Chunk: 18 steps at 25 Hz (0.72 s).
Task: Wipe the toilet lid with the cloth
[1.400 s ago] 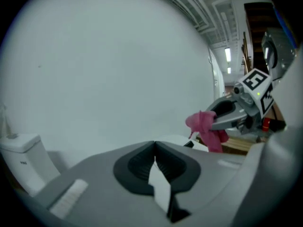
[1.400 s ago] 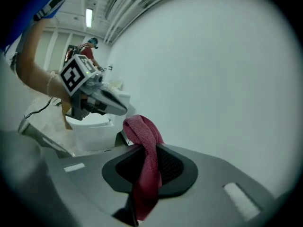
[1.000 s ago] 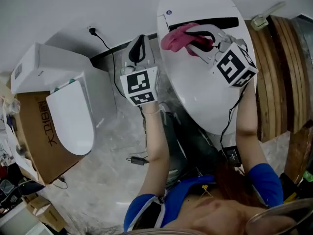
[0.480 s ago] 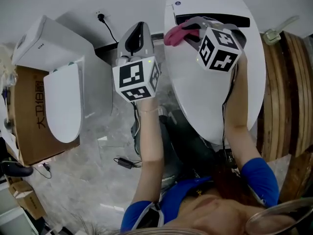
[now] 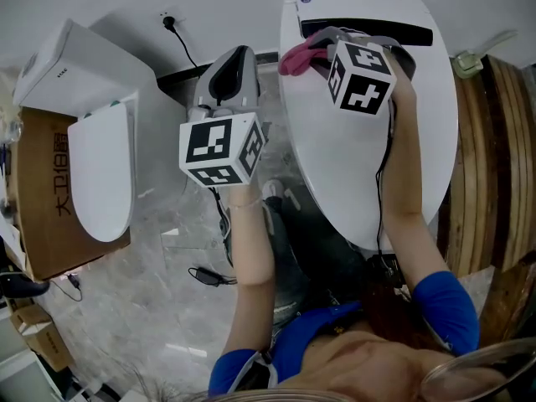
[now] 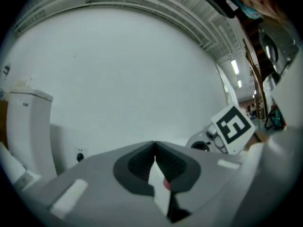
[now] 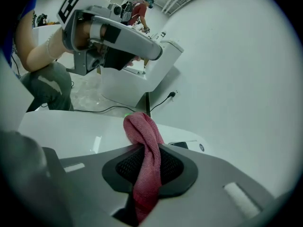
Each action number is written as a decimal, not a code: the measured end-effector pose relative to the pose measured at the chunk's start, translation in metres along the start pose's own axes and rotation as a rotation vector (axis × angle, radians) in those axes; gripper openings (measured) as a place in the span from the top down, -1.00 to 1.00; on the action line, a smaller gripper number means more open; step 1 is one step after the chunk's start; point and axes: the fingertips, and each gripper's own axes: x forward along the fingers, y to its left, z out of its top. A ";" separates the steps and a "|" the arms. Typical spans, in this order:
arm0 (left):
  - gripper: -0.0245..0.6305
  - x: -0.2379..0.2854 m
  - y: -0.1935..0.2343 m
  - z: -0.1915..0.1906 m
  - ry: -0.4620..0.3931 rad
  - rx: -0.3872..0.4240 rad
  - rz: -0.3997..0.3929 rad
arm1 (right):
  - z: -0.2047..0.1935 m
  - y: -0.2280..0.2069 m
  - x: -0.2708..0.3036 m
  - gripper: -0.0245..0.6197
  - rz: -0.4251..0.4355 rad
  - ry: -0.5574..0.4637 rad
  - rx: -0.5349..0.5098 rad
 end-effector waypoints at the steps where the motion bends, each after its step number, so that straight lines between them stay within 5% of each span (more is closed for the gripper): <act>1: 0.92 0.001 -0.005 0.000 -0.002 -0.024 -0.022 | 0.000 0.000 0.000 0.71 0.000 -0.006 0.013; 5: 0.92 0.006 -0.026 0.003 -0.017 -0.035 -0.097 | 0.000 -0.001 -0.001 0.71 -0.010 -0.036 0.057; 18: 0.92 0.020 -0.046 -0.008 0.012 -0.044 -0.153 | -0.006 0.002 -0.004 0.71 -0.009 0.013 0.045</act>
